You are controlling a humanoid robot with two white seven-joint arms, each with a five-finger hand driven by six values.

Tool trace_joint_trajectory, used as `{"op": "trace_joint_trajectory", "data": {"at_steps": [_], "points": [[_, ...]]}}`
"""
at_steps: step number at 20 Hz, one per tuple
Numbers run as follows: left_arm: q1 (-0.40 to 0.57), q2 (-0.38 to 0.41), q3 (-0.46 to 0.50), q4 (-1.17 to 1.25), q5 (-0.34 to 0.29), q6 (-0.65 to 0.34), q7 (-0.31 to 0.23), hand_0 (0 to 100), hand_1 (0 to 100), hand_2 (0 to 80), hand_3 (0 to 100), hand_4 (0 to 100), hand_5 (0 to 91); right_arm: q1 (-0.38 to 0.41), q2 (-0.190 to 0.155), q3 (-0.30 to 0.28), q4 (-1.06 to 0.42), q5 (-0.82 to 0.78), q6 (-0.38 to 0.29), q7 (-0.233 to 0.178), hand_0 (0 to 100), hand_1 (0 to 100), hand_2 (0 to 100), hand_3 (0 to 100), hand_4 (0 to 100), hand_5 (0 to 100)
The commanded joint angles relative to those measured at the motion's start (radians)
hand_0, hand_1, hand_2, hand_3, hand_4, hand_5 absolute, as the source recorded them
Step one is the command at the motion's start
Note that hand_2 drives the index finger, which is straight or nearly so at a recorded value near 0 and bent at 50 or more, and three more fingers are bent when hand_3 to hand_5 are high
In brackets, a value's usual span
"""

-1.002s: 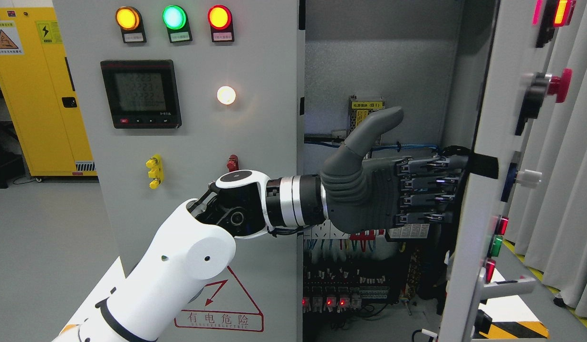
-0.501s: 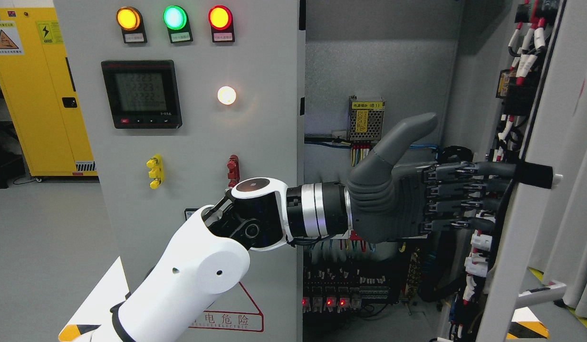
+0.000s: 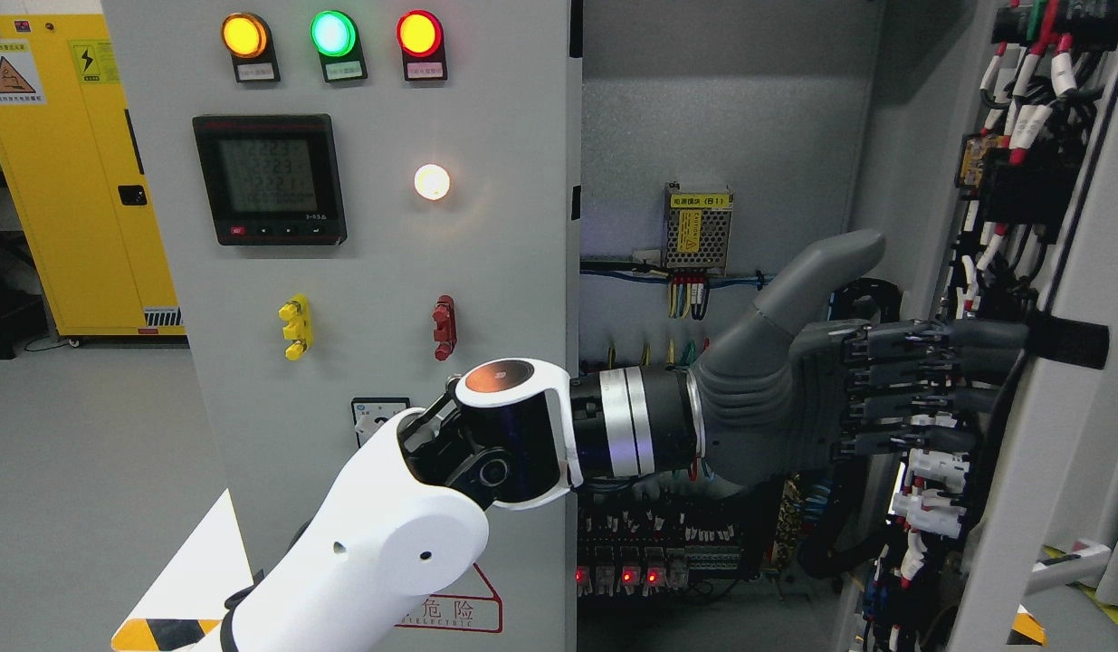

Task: Open door with both hands
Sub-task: 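Push the ajar door outward with the left hand, swinging it wide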

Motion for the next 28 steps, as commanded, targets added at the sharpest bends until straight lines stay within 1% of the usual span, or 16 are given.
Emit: {"op": "trace_joint_trajectory", "data": {"at_steps": [1,3,5,7,12,16,19,21,24,25,28], "points": [[0.014,-0.026,-0.006,-0.102,-0.007,-0.002,0.010,0,0,0.0,0,0,0.0,0.000,0.000,0.000,0.000,-0.025,0.000,0.000,26,0,0,0,0,0],[0.014,-0.047,-0.006,-0.102,-0.019,-0.002,0.063,0,0,0.0,0,0,0.0,0.001,0.000,0.000,0.000,-0.025,0.000,0.000,26,0,0,0,0,0],[0.013,-0.072,-0.010,-0.102,-0.024,-0.002,0.140,0,0,0.0,0,0,0.0,0.000,0.000,0.000,0.000,-0.025,0.000,0.000,26,0,0,0,0,0],[0.013,-0.090,-0.028,-0.100,-0.024,-0.002,0.168,0,0,0.0,0,0,0.0,0.000,0.000,0.000,0.000,-0.025,0.000,0.000,26,0,0,0,0,0],[0.016,-0.150,-0.076,-0.095,-0.028,-0.012,0.169,0,0,0.0,0,0,0.0,0.000,0.000,0.000,0.000,-0.025,0.000,0.000,26,0,0,0,0,0],[0.019,-0.164,-0.105,-0.091,-0.034,-0.018,0.171,0,0,0.0,0,0,0.0,0.000,0.000,0.000,0.000,-0.026,0.000,0.000,26,0,0,0,0,0],[0.037,-0.196,-0.116,-0.073,-0.082,-0.024,0.178,0,0,0.0,0,0,0.0,0.000,0.000,0.000,0.000,-0.025,0.000,0.000,26,0,0,0,0,0],[0.045,-0.234,-0.118,-0.037,-0.114,-0.025,0.184,0,0,0.0,0,0,0.0,0.000,0.000,0.000,0.000,-0.026,0.000,0.000,26,0,0,0,0,0],[0.047,-0.242,-0.125,-0.020,-0.122,-0.058,0.186,0,0,0.0,0,0,0.0,0.000,0.000,0.000,0.000,-0.026,0.000,0.000,26,0,0,0,0,0],[0.045,-0.242,-0.143,-0.011,-0.133,-0.070,0.188,0,0,0.0,0,0,0.0,0.000,0.000,0.000,0.000,-0.026,0.000,0.000,26,0,0,0,0,0],[0.039,-0.242,-0.160,-0.006,-0.139,-0.101,0.209,0,0,0.0,0,0,0.0,0.000,0.000,0.000,0.000,-0.025,0.000,0.000,26,0,0,0,0,0]]}}
